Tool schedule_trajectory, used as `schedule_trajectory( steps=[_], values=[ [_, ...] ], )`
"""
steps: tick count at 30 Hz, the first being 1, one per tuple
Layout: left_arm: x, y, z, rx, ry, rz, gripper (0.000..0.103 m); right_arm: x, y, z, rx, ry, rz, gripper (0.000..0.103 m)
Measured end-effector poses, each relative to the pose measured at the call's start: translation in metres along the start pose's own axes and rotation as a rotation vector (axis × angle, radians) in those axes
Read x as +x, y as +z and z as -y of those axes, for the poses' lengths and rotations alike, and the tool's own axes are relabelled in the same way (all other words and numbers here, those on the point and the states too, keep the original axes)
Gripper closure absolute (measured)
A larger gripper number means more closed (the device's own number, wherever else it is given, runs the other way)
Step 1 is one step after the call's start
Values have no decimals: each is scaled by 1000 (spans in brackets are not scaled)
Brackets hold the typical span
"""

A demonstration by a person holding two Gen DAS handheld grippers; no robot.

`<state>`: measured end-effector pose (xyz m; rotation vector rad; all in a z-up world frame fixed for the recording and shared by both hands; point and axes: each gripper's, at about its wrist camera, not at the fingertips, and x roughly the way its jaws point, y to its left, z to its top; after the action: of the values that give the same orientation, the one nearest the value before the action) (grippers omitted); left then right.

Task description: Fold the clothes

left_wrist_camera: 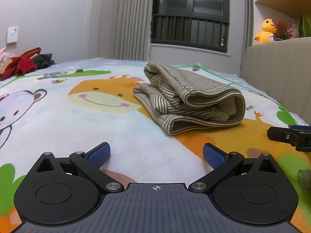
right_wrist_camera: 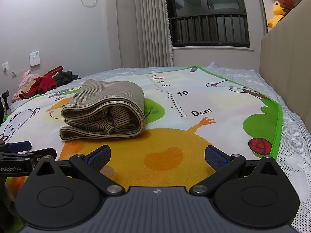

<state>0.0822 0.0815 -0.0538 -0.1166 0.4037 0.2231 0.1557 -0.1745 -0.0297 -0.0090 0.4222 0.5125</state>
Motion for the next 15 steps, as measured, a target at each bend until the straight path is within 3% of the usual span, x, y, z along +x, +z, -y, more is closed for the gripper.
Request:
schedule_trajectory(
  steps=[15],
  values=[
    [-1, 0, 1, 2, 0, 4, 0, -1, -1, 1, 9, -2, 13, 0]
  ],
)
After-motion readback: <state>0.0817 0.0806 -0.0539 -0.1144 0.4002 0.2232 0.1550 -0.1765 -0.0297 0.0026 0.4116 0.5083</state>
